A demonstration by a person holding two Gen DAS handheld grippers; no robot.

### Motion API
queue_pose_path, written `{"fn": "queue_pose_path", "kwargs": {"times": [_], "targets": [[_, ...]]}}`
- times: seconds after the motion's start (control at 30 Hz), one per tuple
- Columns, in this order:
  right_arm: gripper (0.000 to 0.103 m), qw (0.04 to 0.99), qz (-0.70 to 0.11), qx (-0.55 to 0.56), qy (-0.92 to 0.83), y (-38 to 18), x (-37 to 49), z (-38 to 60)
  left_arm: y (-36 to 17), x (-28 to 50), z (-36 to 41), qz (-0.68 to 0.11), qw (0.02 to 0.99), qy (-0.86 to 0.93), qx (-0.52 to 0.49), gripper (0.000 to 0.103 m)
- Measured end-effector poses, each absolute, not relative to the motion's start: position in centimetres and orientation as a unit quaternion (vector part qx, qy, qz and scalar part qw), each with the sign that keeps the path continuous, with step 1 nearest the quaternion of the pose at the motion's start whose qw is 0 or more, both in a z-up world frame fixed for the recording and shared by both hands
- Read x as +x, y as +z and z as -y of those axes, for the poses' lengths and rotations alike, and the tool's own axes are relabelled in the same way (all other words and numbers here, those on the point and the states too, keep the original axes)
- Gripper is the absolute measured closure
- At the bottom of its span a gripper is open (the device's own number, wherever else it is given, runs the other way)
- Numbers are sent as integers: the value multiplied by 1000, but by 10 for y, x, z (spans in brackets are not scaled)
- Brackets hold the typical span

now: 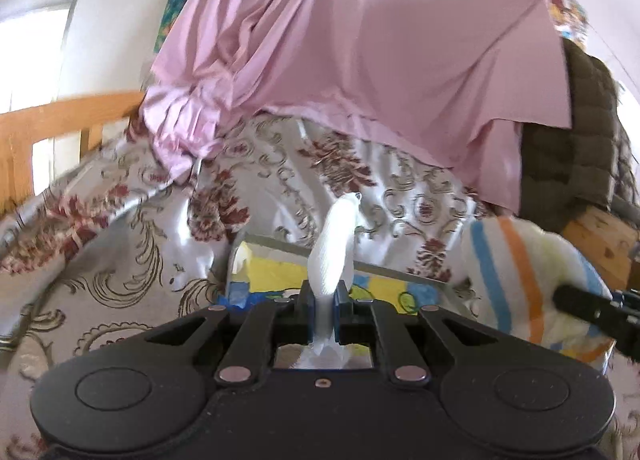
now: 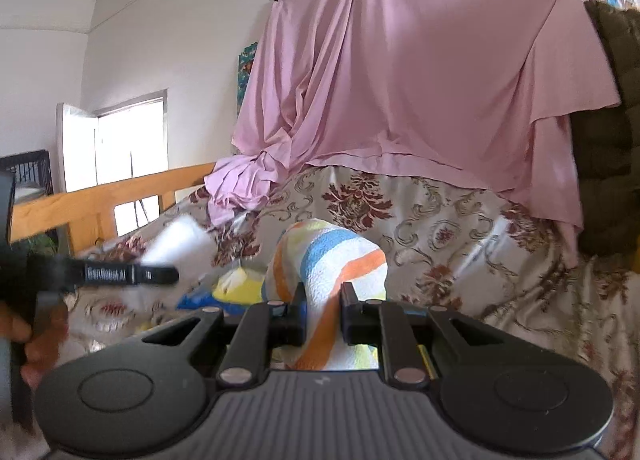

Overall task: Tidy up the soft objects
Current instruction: 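Carry the white cloth and striped towel over the gray frog tray, then open the left tool to drop the cloth while the right drops the towel into the tray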

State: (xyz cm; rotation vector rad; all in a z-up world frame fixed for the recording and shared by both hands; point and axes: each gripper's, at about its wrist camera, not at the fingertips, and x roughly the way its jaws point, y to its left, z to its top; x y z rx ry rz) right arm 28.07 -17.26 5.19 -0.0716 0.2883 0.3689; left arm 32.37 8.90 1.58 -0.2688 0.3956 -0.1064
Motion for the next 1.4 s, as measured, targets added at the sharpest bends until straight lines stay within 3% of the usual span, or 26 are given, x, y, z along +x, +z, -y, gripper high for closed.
{"fn": "queue_pose_path", "kwargs": {"times": [0.3,0.8,1.1,1.4], "targets": [[86,969,-163,-76,170,65,345,146,-10,355,-102,-231,960,-65,-144,93],[85,950,-263,-39,164,14,382,109,-36,376,-119,-280,942,-58,-176,91],[85,939,-298,-38,168,-4,382,109,-36,373,-98,-274,954,-85,-93,89],[80,937,-306,-42,161,-10,381,109,-37,372,-97,-276,953,-89,-92,87]]}}
